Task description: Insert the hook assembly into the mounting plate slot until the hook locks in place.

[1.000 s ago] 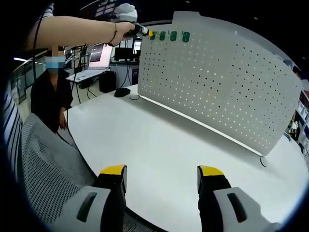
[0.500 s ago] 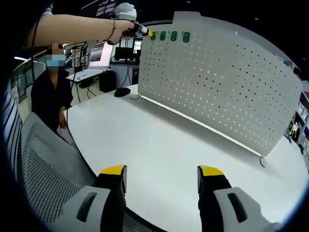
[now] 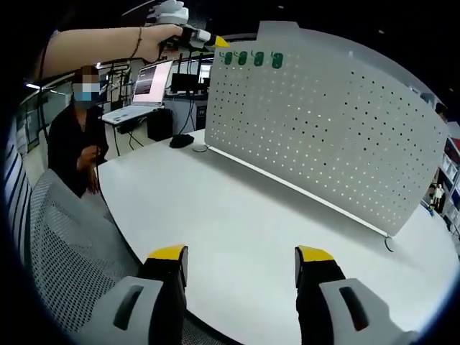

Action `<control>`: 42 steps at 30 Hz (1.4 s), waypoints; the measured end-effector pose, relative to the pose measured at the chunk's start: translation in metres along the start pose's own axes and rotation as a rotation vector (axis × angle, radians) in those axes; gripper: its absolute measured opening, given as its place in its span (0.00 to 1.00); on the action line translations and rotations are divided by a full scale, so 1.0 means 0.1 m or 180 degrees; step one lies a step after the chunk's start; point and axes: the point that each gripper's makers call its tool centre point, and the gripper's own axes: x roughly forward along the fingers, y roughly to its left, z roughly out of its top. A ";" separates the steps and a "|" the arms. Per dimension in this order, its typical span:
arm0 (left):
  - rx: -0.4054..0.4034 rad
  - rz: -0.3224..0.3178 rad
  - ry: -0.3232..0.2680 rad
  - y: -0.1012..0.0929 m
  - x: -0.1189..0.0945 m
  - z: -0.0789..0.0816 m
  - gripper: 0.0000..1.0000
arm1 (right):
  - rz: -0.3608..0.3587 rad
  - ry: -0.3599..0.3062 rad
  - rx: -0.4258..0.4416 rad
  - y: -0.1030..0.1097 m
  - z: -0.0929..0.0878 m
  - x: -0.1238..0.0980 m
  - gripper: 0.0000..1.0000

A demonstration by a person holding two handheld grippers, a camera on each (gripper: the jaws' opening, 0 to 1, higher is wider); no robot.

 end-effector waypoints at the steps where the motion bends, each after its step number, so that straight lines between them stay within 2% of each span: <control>1: 0.0033 -0.0016 0.0019 -0.04 -0.07 -0.02 0.55 | -0.0007 -0.0005 0.0003 -0.01 0.00 0.00 0.58; 7: 0.0021 -0.0122 0.0105 -0.11 -0.35 -0.13 0.70 | -0.0047 -0.0046 -0.0009 -0.03 0.03 -0.02 0.59; 11: -0.0143 -0.0162 0.0177 -0.12 -0.57 -0.25 0.79 | -0.0103 -0.0077 0.0008 -0.06 0.04 -0.03 0.61; 20: -0.0298 -0.0243 0.0338 -0.24 -1.01 -0.52 0.93 | -0.0201 -0.0123 -0.0025 -0.10 0.07 -0.06 0.65; 23: -0.0309 -0.0271 0.0412 -0.28 -1.14 -0.63 0.95 | -0.0244 -0.0145 -0.0041 -0.13 0.09 -0.07 0.67; 29: -0.0362 -0.0334 0.0485 -0.37 -1.33 -0.74 0.99 | -0.0321 -0.0172 -0.0093 -0.16 0.11 -0.09 0.71; 33: -0.0389 -0.0361 0.0555 -0.42 -1.45 -0.83 1.00 | -0.0370 -0.0184 -0.0118 -0.18 0.12 -0.10 0.76; 42: -0.0415 -0.0457 0.0690 -0.56 -1.71 -1.04 1.00 | -0.0421 -0.0201 -0.0177 -0.19 0.13 -0.11 0.80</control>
